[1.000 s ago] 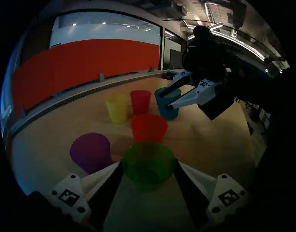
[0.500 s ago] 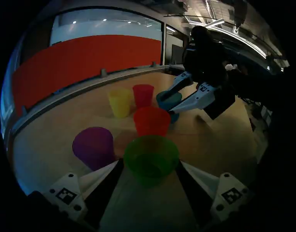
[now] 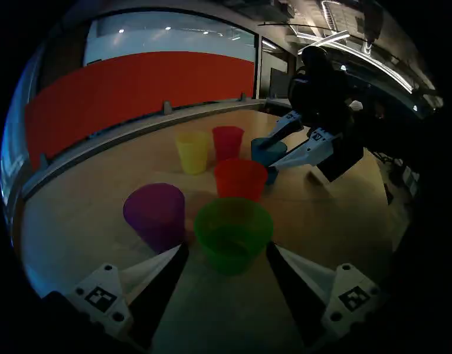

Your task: Pour water

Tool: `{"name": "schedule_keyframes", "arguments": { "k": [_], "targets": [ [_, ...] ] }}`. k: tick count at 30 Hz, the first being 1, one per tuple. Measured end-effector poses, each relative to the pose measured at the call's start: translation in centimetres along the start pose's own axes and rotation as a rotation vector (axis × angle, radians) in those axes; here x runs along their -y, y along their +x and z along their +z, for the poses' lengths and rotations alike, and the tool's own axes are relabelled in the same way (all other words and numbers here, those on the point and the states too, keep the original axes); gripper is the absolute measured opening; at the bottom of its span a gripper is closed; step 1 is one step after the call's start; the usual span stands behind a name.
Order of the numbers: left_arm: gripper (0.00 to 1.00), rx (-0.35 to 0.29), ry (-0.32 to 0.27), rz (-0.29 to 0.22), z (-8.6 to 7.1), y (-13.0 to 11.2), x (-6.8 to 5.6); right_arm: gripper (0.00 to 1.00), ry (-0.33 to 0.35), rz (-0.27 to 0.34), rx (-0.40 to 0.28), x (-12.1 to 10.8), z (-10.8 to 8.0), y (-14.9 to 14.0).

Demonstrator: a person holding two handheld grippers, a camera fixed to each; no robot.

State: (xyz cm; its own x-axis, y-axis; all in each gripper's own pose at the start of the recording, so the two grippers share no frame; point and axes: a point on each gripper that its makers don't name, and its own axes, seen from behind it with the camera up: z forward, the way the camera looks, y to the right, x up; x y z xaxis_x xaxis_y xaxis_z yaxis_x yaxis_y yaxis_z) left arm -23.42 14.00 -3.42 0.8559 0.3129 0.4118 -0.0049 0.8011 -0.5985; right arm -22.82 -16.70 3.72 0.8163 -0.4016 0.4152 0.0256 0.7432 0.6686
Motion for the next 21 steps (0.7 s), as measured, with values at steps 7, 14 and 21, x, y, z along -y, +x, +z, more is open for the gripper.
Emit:
{"name": "schedule_keyframes", "arguments": {
  "k": [7, 14, 21],
  "targets": [
    [0.98, 0.016, -0.005, -0.036, -0.1, -0.5, -0.1, 1.00, -0.002, 0.007, 0.005, 0.2, -0.5, -0.4],
    [0.97, -0.003, 0.005, -0.084, -1.3, -0.4, 0.4, 1.00, -0.026, 0.019, 0.003, 0.1, -2.0, -1.3],
    [0.97, -0.042, 0.067, -0.079, -3.6, 0.6, 2.0, 1.00, -0.061, 0.046, -0.011, 0.3, -4.4, -2.1]
  ]
}}
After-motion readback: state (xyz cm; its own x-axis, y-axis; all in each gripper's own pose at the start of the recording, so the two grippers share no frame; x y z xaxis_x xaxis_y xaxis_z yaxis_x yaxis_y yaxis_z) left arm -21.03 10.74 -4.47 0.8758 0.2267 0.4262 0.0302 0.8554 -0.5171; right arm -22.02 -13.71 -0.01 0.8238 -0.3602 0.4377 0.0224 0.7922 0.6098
